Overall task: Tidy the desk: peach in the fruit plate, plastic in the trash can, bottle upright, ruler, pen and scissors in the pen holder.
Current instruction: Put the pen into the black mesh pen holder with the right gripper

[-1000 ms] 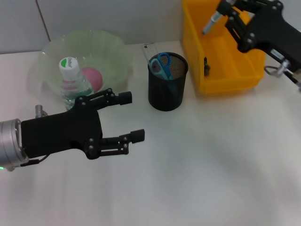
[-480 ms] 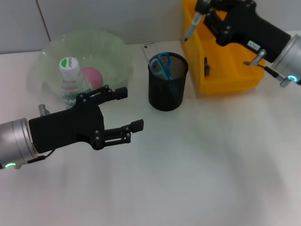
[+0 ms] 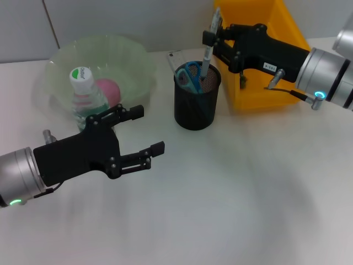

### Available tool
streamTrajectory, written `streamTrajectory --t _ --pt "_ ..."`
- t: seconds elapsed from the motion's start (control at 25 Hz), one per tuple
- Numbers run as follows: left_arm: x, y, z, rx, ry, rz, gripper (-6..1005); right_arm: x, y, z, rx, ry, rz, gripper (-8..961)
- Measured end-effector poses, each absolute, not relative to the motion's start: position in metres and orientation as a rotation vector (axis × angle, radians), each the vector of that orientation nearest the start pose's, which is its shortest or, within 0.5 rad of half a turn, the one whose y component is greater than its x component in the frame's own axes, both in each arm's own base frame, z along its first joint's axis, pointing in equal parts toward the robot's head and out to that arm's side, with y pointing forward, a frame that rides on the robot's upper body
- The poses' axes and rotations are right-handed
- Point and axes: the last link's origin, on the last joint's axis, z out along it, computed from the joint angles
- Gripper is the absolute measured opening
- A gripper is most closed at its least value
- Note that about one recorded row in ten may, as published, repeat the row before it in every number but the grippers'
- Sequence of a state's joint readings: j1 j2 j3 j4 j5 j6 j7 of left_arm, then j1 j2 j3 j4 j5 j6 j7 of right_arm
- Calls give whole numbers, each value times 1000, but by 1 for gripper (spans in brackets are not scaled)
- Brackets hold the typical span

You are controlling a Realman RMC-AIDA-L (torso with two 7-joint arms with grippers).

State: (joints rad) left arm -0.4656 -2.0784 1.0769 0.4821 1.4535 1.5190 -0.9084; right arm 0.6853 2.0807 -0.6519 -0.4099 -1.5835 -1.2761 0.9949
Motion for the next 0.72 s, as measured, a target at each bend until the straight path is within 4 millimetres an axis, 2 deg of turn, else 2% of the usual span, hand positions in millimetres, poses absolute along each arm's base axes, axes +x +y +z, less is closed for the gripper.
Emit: streamTrajectory --t 0.72 --pt "-242 310 -33 -2618 -180 -976 846 225 407 -24 -2374 467 751 295"
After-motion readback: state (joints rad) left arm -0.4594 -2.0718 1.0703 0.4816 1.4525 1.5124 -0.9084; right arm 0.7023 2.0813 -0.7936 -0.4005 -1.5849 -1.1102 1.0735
